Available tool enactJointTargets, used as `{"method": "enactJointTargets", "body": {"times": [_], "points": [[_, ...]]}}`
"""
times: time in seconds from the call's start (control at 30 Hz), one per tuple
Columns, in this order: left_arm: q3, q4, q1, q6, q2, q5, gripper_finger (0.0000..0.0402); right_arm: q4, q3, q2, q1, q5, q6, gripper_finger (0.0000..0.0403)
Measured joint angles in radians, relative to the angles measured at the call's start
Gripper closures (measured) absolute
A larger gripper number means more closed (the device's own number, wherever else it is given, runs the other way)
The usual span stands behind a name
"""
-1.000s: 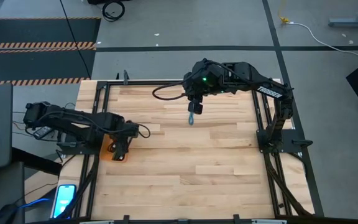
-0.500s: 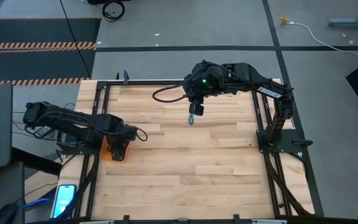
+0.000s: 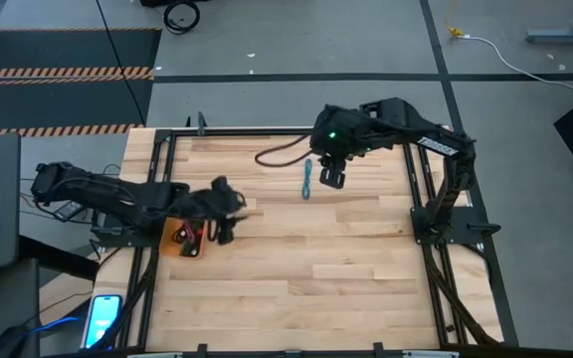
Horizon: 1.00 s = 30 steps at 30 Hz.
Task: Pick and place USB-C Cables
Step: Put the blue USB cable into the orange bin
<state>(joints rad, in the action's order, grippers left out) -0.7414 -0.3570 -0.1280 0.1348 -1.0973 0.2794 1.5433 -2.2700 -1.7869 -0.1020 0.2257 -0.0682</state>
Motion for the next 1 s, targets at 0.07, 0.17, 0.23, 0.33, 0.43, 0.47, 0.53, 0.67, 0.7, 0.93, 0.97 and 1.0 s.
{"method": "enactJointTargets", "body": {"times": [0.07,0.17,0.23,0.33,0.43,0.47,0.53,0.67,0.7,0.93,0.97,1.0], "points": [[0.0,0.103,0.024,-0.008,0.0,0.057,0.023,-0.042,0.01,0.021,0.001,-0.012,-0.019,0.0255],[-0.001,0.193,0.077,0.015,-0.003,0.068,0.023,-0.029,0.037,0.022,0.001,-0.012,-0.07,0.0255],[-0.001,0.219,0.121,0.031,-0.003,0.073,0.023,-0.037,0.06,0.018,-0.003,-0.012,-0.096,0.0255],[-0.001,0.237,0.2,0.072,-0.014,0.072,0.023,-0.098,0.119,0.025,-0.005,-0.014,-0.119,0.0255],[0.0,0.229,0.268,0.096,-0.041,-0.007,0.023,-0.166,0.199,0.02,-0.005,-0.02,-0.121,0.0255],[0.0,0.244,0.278,0.096,-0.049,-0.039,0.023,-0.182,0.224,0.02,-0.005,-0.019,-0.095,0.0255],[0.0,0.27,0.279,0.089,-0.063,-0.072,0.023,-0.19,0.269,0.02,-0.006,0.01,-0.059,0.0255],[0.0,0.374,0.272,0.071,-0.095,-0.077,0.023,-0.195,0.344,0.02,-0.031,0.093,-0.042,0.0255],[0.0,0.381,0.28,0.071,-0.102,-0.078,0.023,-0.198,0.358,0.02,-0.039,0.094,-0.042,0.0255],[0.0,0.391,0.427,0.097,-0.164,-0.181,0.023,-0.212,0.422,0.02,-0.081,0.078,-0.039,0.0255],[0.0,0.401,0.45,0.098,-0.176,-0.222,0.023,-0.214,0.43,0.02,-0.083,0.067,-0.032,0.0255],[0.0,0.412,0.468,0.098,-0.186,-0.259,0.023,-0.216,0.438,0.021,-0.084,0.057,-0.023,0.0255]]}}
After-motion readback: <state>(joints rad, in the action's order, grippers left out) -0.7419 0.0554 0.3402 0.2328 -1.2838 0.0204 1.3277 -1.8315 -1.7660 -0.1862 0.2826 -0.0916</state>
